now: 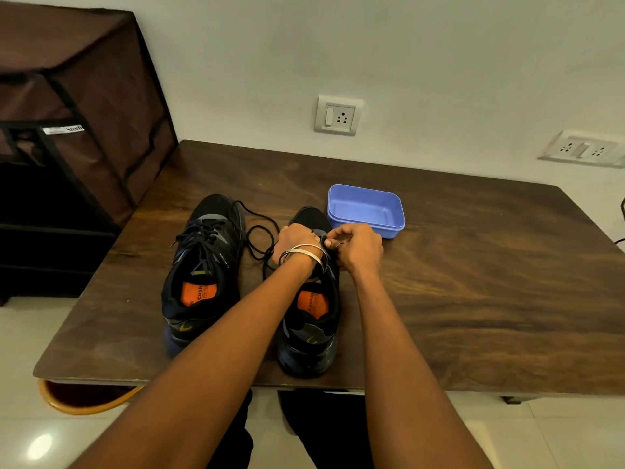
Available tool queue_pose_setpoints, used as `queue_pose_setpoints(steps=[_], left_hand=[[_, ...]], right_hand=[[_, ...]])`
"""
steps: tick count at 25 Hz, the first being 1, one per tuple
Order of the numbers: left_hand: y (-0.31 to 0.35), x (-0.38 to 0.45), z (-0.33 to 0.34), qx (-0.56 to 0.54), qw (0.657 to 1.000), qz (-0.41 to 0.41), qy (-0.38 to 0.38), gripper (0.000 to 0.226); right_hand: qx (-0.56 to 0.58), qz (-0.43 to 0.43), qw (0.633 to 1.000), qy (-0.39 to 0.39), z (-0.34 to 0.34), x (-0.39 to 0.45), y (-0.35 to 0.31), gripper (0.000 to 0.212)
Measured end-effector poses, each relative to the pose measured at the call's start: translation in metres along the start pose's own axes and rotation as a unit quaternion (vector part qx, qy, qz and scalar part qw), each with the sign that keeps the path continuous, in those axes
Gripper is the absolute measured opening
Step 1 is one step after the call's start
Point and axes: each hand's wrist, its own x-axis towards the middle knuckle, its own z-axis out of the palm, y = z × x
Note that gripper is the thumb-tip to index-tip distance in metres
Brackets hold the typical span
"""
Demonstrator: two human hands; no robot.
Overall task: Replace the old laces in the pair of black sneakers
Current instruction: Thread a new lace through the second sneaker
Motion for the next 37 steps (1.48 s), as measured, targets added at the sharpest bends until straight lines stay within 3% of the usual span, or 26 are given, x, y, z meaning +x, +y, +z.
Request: queue_pose_setpoints(steps=[6, 11, 16, 20, 23, 26, 29, 33, 37], left_hand=[[-0.003, -0.001, -0.006, -0.032, 0.999, 0.024, -0.023, 0.028], [-0.008, 0.002, -0.011, -0.046, 0.995, 0.069, -0.052, 0.023], [-0.015, -0.002, -0.016, -0.036, 0.991, 0.126, -0.036, 0.017], [-0.007, -0.018, -0.005, 0.024, 0.994, 0.094, 0.046, 0.024], [0.001, -0.024, -0.002, 0.058, 0.993, 0.081, 0.059, 0.028], [0.002, -0.022, -0.002, 0.051, 0.995, 0.071, 0.052, 0.025], [-0.001, -0.013, -0.008, 0.003, 0.998, 0.065, 0.005, 0.023], [-0.009, -0.007, -0.035, -0.183, 0.977, 0.043, -0.099, 0.018], [-0.009, -0.009, -0.065, -0.335, 0.936, 0.039, -0.101, 0.006]], right_hand=[[-0.101, -0.035, 0.994, 0.028, 0.001, -0.003, -0.009, 0.015], [-0.204, -0.078, 0.975, -0.035, 0.006, -0.006, -0.012, 0.009], [-0.155, -0.084, 0.982, -0.063, 0.006, -0.003, -0.008, 0.012], [-0.015, -0.036, 0.999, -0.038, -0.004, 0.001, 0.006, 0.022], [0.116, 0.012, 0.993, -0.021, -0.007, -0.003, 0.006, 0.020], [0.025, -0.043, 0.998, -0.032, -0.004, 0.002, 0.010, 0.031], [0.005, -0.047, 0.999, -0.003, -0.001, 0.005, 0.009, 0.015], [-0.073, -0.055, 0.995, 0.028, -0.004, 0.002, 0.002, 0.015], [0.015, -0.058, 0.998, 0.037, -0.016, 0.010, -0.007, 0.023]])
